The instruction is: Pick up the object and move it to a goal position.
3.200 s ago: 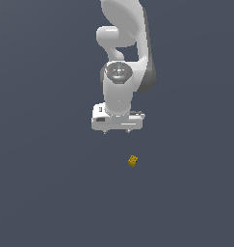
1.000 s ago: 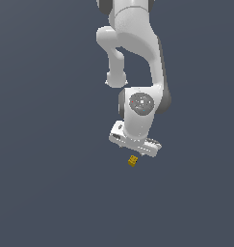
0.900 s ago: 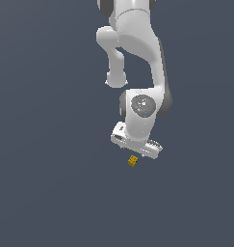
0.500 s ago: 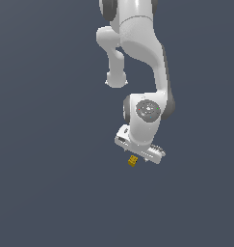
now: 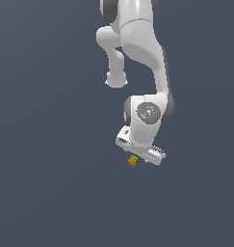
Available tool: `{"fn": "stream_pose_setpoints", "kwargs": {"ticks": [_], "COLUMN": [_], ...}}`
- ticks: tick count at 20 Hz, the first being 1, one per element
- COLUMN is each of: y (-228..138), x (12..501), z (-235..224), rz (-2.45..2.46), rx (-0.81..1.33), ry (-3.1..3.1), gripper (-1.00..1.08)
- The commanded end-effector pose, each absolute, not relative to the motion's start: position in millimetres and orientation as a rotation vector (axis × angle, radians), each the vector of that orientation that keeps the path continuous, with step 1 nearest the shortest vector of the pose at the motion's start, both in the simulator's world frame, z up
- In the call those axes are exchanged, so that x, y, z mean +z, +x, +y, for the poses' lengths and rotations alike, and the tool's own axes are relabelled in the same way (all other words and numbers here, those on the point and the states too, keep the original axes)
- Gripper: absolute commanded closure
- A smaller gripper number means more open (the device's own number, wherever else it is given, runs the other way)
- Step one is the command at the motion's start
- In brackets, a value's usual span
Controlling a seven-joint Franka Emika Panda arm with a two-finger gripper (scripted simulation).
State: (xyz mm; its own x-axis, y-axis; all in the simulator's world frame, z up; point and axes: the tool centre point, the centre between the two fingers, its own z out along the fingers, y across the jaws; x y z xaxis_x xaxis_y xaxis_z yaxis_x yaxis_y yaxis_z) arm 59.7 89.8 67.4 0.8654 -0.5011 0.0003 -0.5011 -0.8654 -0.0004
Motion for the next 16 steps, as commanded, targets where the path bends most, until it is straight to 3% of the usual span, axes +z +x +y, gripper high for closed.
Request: {"fn": "stream_pose_setpoints", "kwargs": {"ticks": [1,13,14,16], "y": [59.1,59.8,59.8,59.8], "x": [58.8,22.0,22.0,22.0], "z": [89.8,89.8,89.8,89.8], "rz": [0.816,0.821,0.821,0.821], "rx": [0.001,0.000,0.000,0.000], "ry": [-3.034,-3.032,-3.032,-3.032], "gripper": [-0.92,-0.92,1.08,1.08]}}
